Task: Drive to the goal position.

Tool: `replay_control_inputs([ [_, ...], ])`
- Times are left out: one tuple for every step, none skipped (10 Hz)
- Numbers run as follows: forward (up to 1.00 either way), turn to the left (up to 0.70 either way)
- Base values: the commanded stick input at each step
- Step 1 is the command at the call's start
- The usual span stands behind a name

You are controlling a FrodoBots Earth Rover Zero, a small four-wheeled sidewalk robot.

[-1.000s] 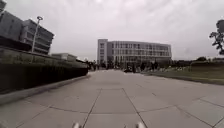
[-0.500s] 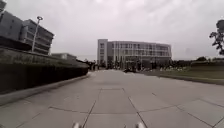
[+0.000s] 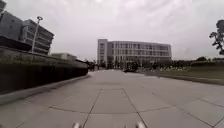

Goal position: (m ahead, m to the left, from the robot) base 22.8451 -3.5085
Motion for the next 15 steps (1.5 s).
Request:
replay_control_inputs([
  [0.85, 0.00],
  [0.85, 0.00],
  [0.85, 0.00],
  [0.85, 0.00],
  [0.85, 0.00],
  [0.85, 0.00],
  [0.85, 0.00],
  [0.85, 0.00],
  [0.85, 0.00],
  [0.85, 0.00],
  [0.85, 0.00],
  [0.85, 0.00],
  [0.85, 0.00],
  [0.85, 0.00],
  [0.85, 0.00],
])
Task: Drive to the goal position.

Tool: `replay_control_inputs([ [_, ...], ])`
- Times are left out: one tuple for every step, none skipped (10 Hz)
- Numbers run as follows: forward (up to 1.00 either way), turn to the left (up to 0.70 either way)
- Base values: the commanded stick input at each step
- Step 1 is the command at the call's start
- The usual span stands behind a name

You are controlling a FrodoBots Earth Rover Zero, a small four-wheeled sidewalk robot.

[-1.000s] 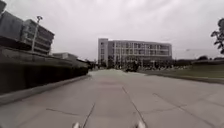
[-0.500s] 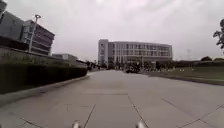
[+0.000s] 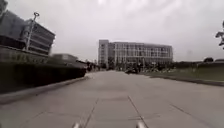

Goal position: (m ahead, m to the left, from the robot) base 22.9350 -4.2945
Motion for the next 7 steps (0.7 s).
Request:
replay_control_inputs([
  [0.85, 0.00],
  [0.85, 0.00],
  [0.85, 0.00],
  [0.85, 0.00],
  [0.85, 0.00],
  [0.85, 0.00],
  [0.85, 0.00],
])
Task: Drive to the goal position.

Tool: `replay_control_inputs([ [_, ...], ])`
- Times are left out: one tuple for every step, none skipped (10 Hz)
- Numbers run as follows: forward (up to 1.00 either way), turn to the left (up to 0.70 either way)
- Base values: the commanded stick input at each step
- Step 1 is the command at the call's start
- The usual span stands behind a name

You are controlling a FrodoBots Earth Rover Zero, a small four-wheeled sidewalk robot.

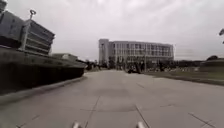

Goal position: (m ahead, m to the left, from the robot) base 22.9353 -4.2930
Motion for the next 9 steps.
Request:
replay_control_inputs([
  [0.85, 0.00],
  [0.85, 0.00],
  [0.85, 0.00],
  [0.85, 0.00],
  [0.85, 0.00],
  [0.85, 0.00],
  [0.85, 0.00],
  [0.85, 0.00],
  [0.85, 0.00],
])
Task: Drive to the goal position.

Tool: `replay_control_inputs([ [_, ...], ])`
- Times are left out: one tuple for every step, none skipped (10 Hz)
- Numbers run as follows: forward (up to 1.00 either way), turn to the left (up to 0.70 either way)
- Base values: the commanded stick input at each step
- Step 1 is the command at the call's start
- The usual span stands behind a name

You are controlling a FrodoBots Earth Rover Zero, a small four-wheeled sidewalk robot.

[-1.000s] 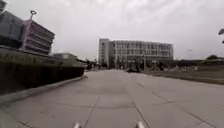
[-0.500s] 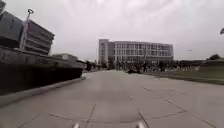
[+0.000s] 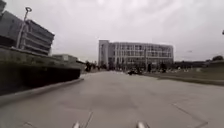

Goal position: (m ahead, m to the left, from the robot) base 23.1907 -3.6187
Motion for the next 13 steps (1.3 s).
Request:
replay_control_inputs([
  [0.85, 0.00],
  [0.85, 0.00],
  [0.85, 0.00],
  [0.85, 0.00],
  [0.85, 0.00],
  [0.85, 0.00],
  [0.85, 0.00],
  [0.85, 0.00],
  [0.85, 0.00],
  [0.85, 0.00],
  [0.85, 0.00],
  [0.85, 0.00],
  [0.85, 0.00],
])
